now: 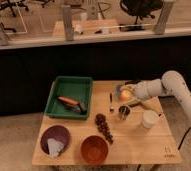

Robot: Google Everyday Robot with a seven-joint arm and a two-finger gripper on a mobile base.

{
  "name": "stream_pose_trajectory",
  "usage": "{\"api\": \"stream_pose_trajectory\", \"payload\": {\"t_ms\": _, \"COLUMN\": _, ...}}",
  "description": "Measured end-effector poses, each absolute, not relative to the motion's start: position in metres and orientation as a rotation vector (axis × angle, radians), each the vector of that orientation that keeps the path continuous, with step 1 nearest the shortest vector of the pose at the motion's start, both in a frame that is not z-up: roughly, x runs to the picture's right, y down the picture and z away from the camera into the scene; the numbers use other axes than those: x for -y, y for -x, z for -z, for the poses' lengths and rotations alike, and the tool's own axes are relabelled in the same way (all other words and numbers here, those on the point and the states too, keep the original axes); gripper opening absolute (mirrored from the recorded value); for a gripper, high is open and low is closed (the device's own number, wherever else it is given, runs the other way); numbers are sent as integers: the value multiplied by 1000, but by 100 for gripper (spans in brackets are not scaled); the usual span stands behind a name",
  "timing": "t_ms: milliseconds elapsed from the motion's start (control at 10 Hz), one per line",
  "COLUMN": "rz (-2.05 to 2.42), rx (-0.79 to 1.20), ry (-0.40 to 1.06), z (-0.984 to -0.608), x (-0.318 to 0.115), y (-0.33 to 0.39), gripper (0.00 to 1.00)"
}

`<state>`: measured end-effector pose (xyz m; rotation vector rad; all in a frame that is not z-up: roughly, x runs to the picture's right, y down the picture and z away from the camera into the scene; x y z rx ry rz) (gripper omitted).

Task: Place apple in plastic cup

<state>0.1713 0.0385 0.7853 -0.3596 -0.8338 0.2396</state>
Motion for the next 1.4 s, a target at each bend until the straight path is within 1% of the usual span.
{"api": "stream_pose_trajectory", "payload": {"t_ms": 600, "rz": -306, "rx": 733, "ry": 318, "z": -827, "x": -13, "y": -178, "gripper": 8}}
{"api": "stream_pose_trajectory", "payload": {"t_ms": 1000, "rz": -386, "rx": 739, "ry": 300, "z": -858, "x": 9, "y": -189, "gripper": 8}}
{"api": "stream_pose_trajectory", "payload": {"t_ms": 1400, "rz": -434, "rx": 717, "ry": 256, "z": -872, "x": 15, "y": -201, "gripper": 8}}
